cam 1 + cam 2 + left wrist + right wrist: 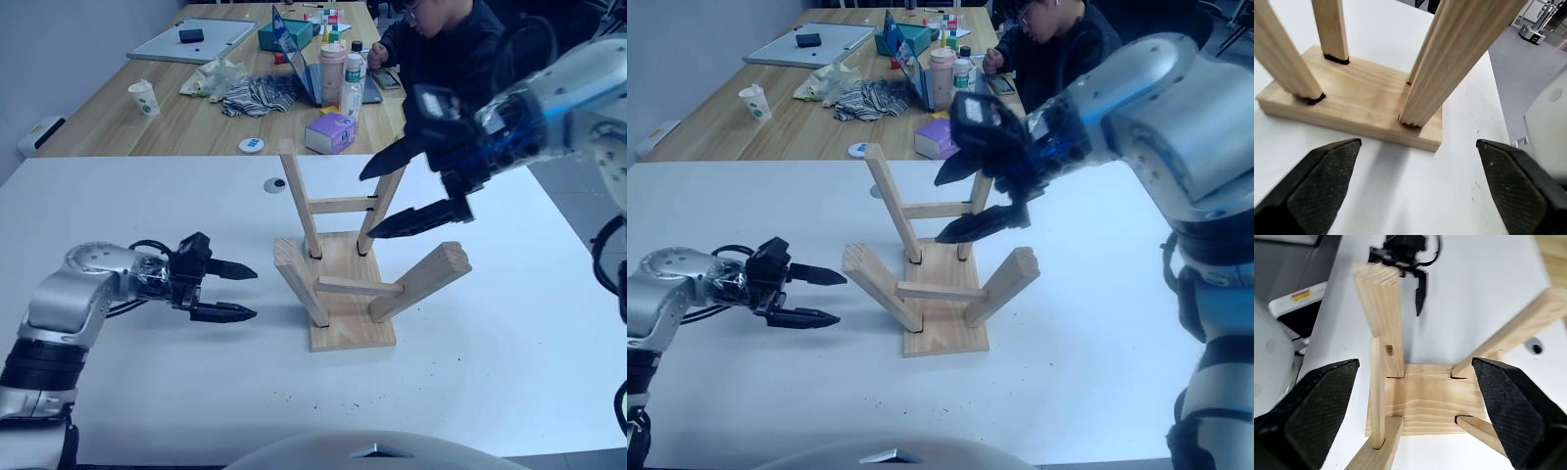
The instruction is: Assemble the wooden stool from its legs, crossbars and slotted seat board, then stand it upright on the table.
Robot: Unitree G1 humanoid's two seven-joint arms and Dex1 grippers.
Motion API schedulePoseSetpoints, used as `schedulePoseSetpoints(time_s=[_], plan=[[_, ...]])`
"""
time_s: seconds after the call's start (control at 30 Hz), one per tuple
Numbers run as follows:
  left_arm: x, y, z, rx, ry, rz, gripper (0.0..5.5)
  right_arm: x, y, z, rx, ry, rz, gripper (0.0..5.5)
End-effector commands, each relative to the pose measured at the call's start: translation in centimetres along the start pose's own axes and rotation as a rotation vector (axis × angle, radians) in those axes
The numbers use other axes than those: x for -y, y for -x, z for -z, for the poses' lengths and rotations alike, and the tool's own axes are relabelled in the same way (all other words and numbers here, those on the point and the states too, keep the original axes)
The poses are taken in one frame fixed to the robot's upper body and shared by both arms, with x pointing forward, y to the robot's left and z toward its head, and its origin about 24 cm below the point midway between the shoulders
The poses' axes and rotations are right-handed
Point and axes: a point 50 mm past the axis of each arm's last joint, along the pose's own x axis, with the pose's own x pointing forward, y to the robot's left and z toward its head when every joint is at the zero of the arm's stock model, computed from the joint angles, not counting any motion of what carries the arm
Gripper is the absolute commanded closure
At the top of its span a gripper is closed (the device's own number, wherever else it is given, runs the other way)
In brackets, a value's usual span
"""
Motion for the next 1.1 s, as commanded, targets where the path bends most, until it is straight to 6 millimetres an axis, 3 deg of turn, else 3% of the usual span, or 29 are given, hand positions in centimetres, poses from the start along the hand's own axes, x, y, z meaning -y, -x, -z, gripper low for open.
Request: schedulePoseSetpoints(time_s=[0.03, 0.37, 0.67, 1.1], plan=[[0.4, -2.2, -0.4, 0.098, -0.053, -0.022, 1.16, -0.2, -1.9, 0.5, -0.093, 0.016, -0.089, 1.23], [1.0, -4.5, -0.2, 0.128, -0.093, -0.023, 1.16, -0.3, -4.5, 1.3, -0.204, 0.079, -0.226, 1.23], [0.8, -5.8, -1.7, 0.186, -0.142, -0.029, 1.16, -0.8, -6.8, 2.4, -0.266, 0.153, -0.263, 1.23], [0.8, -5.9, -2.0, 0.182, -0.156, -0.014, 1.16, -1.1, -7.9, 3.4, -0.285, 0.147, -0.284, 3.28]])
